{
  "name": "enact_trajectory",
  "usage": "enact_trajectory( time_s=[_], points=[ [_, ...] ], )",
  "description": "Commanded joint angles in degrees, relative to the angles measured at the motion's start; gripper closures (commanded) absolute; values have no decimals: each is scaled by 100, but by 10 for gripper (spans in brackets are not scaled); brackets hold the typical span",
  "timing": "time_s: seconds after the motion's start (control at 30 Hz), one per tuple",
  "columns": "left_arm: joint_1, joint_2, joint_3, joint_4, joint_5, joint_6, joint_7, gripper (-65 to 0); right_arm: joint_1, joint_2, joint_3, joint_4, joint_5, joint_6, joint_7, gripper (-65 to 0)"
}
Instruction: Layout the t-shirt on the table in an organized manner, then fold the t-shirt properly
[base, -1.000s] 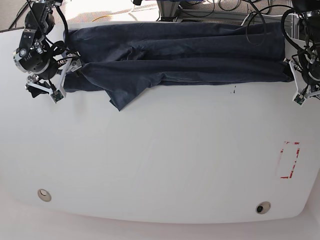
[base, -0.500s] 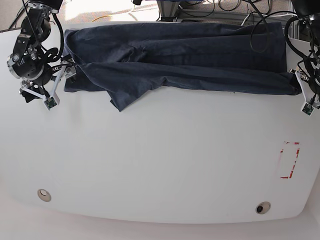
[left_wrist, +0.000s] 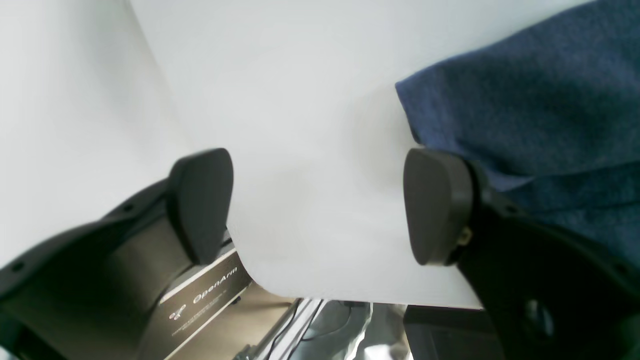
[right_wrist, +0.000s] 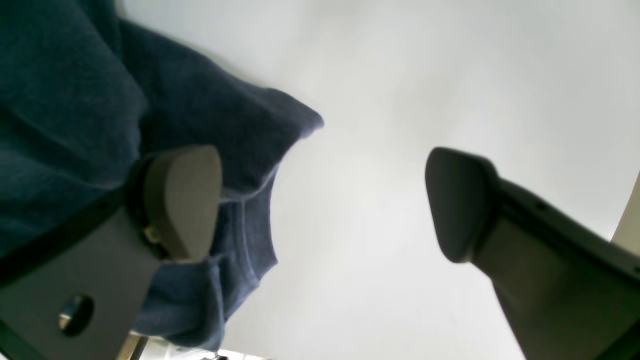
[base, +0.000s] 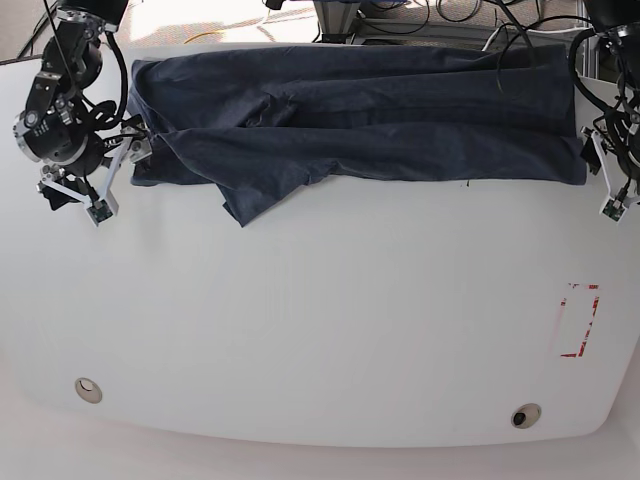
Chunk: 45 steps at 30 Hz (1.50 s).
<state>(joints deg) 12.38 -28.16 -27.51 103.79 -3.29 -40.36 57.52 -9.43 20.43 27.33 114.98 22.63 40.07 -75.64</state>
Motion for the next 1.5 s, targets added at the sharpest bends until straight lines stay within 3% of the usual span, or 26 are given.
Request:
enact_trajectory(
  time_s=[0.0,0.17,0.27,0.67,0.93,1.47],
  points=[
    [-65,-124,-58,87,-10,36,-42,-488,51,63,32,93,9,-7,34,-621],
    [-65,-98,-32,78,-10,36,-33,-403,112,-16,32,93,0,-7,34,-621],
    [-65,-80,-32,70,-10,36,-33,-386,112,-34,32,93,9,-7,34,-621],
    [-610,385,-357,-827,-159,36,152,-510,121,-69,23,85,9,-7,34,-621],
    [-706,403,-524,-1249,-1135,36,178,-510,104,-69,23,76,9,-7,34,-621],
    [-724,570,-471,-1689,-1188,36,152,-506,86,-69,23,76,9,-7,34,-621]
  ],
)
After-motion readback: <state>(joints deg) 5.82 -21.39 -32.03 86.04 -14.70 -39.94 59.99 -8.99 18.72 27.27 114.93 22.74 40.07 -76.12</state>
